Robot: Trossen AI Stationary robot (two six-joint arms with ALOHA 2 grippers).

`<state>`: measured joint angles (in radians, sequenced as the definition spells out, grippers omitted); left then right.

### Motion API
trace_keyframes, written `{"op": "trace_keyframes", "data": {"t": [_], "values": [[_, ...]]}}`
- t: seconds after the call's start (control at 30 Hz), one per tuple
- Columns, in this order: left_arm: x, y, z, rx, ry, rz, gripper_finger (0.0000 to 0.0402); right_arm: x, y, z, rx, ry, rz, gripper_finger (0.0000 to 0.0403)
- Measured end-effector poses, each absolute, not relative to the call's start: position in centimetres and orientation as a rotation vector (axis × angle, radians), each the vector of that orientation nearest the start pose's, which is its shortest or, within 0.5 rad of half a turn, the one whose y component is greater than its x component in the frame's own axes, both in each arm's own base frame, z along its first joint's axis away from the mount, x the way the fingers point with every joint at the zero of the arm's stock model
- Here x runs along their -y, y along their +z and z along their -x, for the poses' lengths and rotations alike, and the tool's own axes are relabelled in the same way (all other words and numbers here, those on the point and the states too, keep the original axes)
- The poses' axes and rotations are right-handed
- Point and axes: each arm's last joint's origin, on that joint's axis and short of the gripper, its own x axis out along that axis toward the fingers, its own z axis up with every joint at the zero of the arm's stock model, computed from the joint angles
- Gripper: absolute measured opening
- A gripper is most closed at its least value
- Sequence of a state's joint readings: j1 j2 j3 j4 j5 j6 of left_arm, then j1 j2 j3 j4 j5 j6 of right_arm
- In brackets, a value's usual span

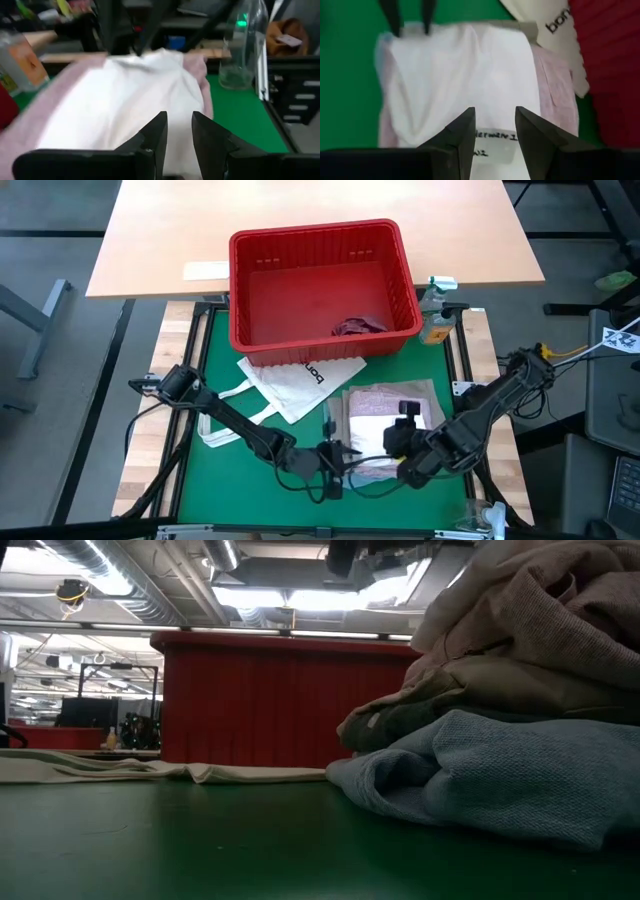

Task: Fold laundry
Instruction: Fold the white underwear

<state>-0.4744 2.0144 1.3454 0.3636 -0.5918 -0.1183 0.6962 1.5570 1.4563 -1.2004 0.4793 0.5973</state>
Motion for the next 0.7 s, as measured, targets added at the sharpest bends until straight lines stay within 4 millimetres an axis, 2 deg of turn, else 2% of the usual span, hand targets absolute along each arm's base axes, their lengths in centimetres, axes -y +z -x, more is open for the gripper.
{"op": "trace_keyframes", "data": {"t": [0.33, 0.57, 0.7], "values": [[19.0, 20.1, -40.6, -0.333, 0.12, 0.005, 0.0085, -15.4, 29.6, -24.8, -1.159, -0.251, 0.193, 0.014], [19.0, 19.8, -40.4, -0.369, 0.112, -0.01, 0.0085, -13.3, 28.5, -25.0, -1.265, -0.315, 0.2, 0.014], [19.1, 19.8, -40.5, -0.373, 0.077, -0.002, 0.0085, -13.1, 28.5, -25.0, -1.269, -0.323, 0.21, 0.014]]}}
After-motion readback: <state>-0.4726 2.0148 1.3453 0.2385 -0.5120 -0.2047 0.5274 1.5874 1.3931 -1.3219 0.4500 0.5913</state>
